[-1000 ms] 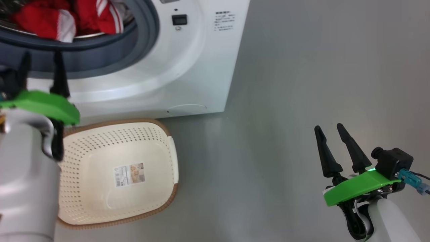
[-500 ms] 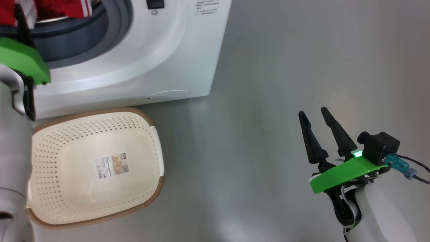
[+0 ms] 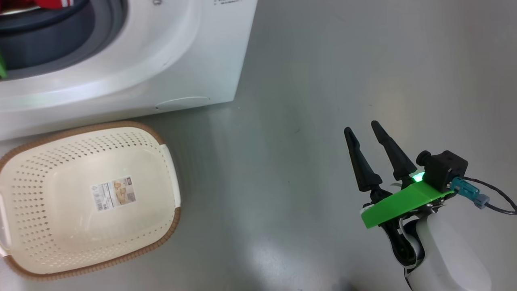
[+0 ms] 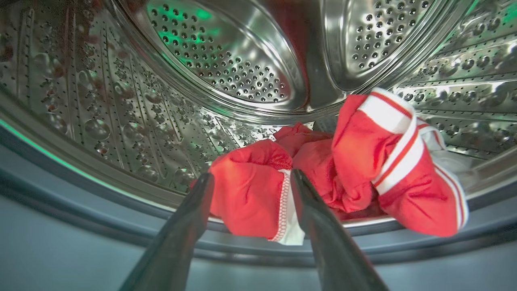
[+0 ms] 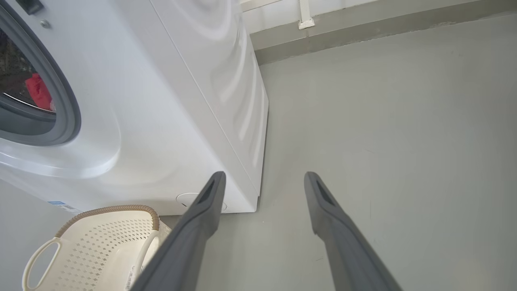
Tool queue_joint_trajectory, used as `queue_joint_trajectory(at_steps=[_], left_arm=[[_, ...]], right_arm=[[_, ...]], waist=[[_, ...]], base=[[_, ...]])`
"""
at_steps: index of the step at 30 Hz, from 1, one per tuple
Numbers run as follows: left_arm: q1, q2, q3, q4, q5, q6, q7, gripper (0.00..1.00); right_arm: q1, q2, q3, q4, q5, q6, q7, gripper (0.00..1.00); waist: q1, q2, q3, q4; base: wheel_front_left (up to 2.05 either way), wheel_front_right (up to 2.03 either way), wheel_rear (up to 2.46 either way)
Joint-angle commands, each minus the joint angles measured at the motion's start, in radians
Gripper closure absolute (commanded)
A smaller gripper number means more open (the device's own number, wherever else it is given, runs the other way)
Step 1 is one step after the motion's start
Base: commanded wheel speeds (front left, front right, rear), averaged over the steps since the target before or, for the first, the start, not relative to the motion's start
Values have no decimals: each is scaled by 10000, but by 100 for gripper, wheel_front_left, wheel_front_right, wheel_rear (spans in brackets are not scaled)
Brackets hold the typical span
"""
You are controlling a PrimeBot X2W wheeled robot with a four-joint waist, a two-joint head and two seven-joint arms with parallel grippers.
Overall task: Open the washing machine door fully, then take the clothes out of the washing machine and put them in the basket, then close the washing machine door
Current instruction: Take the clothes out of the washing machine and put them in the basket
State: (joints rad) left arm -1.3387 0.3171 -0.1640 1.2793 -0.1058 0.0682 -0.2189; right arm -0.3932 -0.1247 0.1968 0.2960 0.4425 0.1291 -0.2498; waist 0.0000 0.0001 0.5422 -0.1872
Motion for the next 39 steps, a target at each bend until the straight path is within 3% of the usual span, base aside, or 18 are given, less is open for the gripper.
queue_joint_trajectory(at_steps=[1, 12, 20, 21, 22, 23, 24, 39], left_arm=[[-232, 653, 65, -104, 44, 153, 65, 0], [-621, 1306, 35, 41, -89, 308, 458, 0], [-677, 1404, 22, 80, -276, 232, 627, 0], [-670, 1411, 20, 83, -303, 192, 624, 31], [-653, 1417, 16, 85, -329, 162, 624, 83], [-653, 1417, 16, 85, -329, 162, 624, 83], [-647, 1423, 22, 88, -364, 125, 618, 100], [-76, 650, 462, -176, -1279, -380, -364, 100]], right_arm=[[55, 78, 255, -253, 34, 16, -120, 0], [-65, 187, 430, -344, 42, 16, -120, 0], [-122, 202, 440, -403, 11, 16, -120, 0], [-139, 208, 448, -406, 6, 16, -120, 0], [-155, 215, 453, -409, 3, 16, -120, 0], [-155, 215, 453, -409, 3, 16, -120, 0], [-173, 219, 460, -414, 4, 16, -120, 0], [-143, 49, 239, -422, -84, 16, -120, 0]], waist=[[0, -1, 190, -175], [0, -1, 629, -530], [0, -1, 804, -583], [0, -1, 810, -589], [0, -1, 809, -594], [0, -1, 809, -594], [0, -1, 815, -601], [0, -1, 144, -27]], base=[[0, 0, 0], [0, 0, 0], [0, 0, 0], [0, 0, 0], [0, 0, 0], [0, 0, 0], [0, 0, 0], [0, 0, 0]])
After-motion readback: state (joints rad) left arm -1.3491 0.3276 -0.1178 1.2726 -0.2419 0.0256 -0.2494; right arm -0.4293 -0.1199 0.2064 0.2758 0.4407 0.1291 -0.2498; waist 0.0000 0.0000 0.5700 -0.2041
